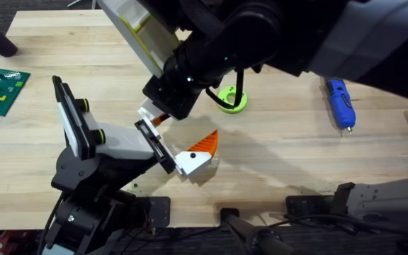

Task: Pick up the gripper from the table and insert it into the empty holder that is missing its gripper. Then pick up a screw, insert it into the mounting hole, and use the screwdriver to tighten it. Finally, clean up the table by picking up the vegetable and placing it into the bucket.

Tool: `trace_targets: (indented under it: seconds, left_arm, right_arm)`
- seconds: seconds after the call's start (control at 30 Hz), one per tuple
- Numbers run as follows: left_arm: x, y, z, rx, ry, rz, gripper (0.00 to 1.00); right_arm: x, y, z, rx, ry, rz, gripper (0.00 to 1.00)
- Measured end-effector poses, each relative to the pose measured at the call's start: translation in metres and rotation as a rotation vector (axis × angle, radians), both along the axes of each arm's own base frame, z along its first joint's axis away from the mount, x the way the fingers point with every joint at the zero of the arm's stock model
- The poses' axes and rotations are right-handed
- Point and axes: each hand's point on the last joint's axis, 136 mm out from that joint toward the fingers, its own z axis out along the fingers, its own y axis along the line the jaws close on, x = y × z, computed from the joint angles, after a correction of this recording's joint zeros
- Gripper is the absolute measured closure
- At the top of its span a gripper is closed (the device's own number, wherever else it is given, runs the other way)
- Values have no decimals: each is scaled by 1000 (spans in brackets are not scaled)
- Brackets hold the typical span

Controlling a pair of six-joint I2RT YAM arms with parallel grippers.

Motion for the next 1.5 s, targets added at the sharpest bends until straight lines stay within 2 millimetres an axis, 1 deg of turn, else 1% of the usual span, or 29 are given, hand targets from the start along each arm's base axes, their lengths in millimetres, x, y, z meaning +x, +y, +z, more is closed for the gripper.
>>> trace_targets:
  seconds: [0.13, 0.23, 0.37, 0.47, 0.53, 0.63, 0.83, 0.97, 1.33, 1.5]
  left_arm:
    - [0, 0, 0, -2, 3, 0, 18]
    - [0, 0, 0, -2, 2, 0, 18]
    - [0, 0, 0, -2, 2, 0, 18]
    - [0, 0, 0, -2, 2, 0, 18]
    - [0, 0, 0, -2, 2, 0, 18]
    - [0, 0, 0, -2, 2, 0, 18]
    - [0, 0, 0, -2, 2, 0, 18]
    - [0, 0, 0, -2, 2, 0, 18]
    - [0, 0, 0, -2, 2, 0, 18]
    - [0, 0, 0, -2, 2, 0, 18]
  right_arm:
    - [0, 0, 0, 1, -1, -2, 993]
    - [5, 1, 3, 8, -24, -13, 993]
    - [12, -1, 21, 44, -86, -38, 993]
    - [11, -8, 36, 65, -115, -49, 993]
    - [9, -12, 39, 67, -118, -51, 992]
    - [8, -11, 37, 61, -108, -47, 993]
    - [5, -4, 24, 54, -61, -28, 993]
    - [3, -1, 20, 52, -42, -21, 993]
    - [3, 3, 9, 32, -15, -14, 993]
    - [3, 4, -1, 10, 1, -16, 993]
